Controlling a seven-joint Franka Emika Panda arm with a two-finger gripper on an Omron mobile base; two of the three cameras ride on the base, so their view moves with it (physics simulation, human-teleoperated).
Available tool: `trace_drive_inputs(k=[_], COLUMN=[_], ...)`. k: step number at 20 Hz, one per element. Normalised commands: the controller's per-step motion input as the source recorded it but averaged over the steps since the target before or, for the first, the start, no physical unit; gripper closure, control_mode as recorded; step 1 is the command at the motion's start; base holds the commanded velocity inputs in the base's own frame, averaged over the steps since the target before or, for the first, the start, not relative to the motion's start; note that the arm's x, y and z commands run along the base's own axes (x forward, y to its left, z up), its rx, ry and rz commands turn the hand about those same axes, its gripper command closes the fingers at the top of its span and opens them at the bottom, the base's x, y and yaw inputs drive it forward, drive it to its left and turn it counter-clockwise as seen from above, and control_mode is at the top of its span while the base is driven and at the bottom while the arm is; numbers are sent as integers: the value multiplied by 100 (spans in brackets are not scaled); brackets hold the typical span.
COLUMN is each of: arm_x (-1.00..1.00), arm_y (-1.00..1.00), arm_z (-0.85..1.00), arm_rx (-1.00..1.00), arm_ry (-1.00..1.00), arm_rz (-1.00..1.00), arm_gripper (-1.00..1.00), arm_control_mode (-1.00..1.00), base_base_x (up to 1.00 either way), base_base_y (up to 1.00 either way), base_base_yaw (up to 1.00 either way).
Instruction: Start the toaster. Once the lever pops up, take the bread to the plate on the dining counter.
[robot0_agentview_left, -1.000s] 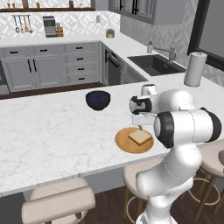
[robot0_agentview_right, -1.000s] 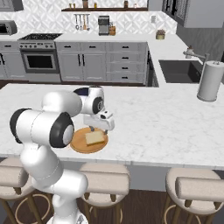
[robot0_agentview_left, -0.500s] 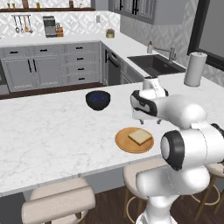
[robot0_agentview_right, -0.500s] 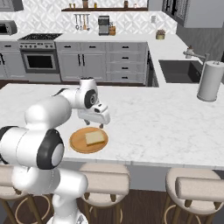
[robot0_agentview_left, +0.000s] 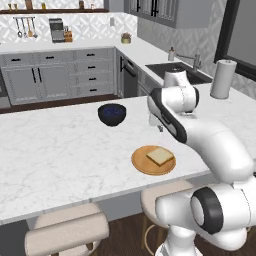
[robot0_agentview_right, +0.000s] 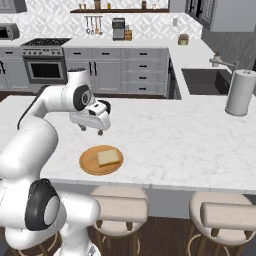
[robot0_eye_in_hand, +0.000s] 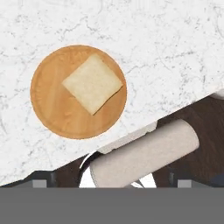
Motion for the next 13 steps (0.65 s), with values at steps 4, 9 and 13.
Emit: trace_drive_inputs(k=[4,9,13], arm_x=[-67,-85,-70], arm_y=[48,57,63], arm_z=[96,49,25], arm_rx=[0,-5,-20], arm_ry=[-10,-26,-7], arm_rz=[0,0,0], arm_gripper=[-100,-100,-100], arm_control_mode=[-100,-100,-100], base_base_x=[0,0,0], base_base_y=[0,0,0], base_base_yaw=[0,0,0])
